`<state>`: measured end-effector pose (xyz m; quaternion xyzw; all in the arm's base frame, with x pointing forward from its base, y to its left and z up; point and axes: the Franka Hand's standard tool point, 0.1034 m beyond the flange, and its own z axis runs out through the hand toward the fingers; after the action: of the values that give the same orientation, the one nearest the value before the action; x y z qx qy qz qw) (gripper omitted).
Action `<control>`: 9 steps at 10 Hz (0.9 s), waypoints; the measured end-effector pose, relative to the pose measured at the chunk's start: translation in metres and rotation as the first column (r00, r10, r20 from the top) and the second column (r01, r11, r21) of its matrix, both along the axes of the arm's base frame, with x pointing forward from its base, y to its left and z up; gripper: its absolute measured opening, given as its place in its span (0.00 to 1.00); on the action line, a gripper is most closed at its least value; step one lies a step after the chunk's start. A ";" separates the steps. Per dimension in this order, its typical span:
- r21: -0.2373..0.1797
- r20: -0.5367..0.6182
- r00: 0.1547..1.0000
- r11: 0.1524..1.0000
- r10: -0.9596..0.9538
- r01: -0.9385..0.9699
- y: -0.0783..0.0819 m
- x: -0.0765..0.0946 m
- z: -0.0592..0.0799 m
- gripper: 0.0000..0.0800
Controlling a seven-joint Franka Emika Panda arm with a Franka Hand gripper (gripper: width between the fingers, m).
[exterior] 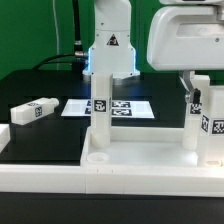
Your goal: Assemble desk
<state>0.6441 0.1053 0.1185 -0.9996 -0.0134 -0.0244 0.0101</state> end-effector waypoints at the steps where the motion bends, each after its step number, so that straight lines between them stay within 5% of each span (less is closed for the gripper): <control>1: 0.000 0.000 1.000 1.000 -0.002 0.002 0.000 0.000 0.000 0.79; 3: 0.000 0.000 1.000 1.000 -0.003 0.003 0.000 0.000 0.000 0.36; 7: 0.002 0.000 0.999 0.999 -0.033 0.033 0.000 0.000 0.000 0.36; 9: 0.010 -0.005 0.981 0.981 -0.193 0.193 -0.001 0.000 0.000 0.36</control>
Offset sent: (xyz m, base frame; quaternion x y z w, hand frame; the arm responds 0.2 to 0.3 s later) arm 0.0000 0.0000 0.0000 0.0000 0.0000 0.0000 1.0000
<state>0.6444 0.1041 0.1186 -0.9961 0.0838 -0.0235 0.0127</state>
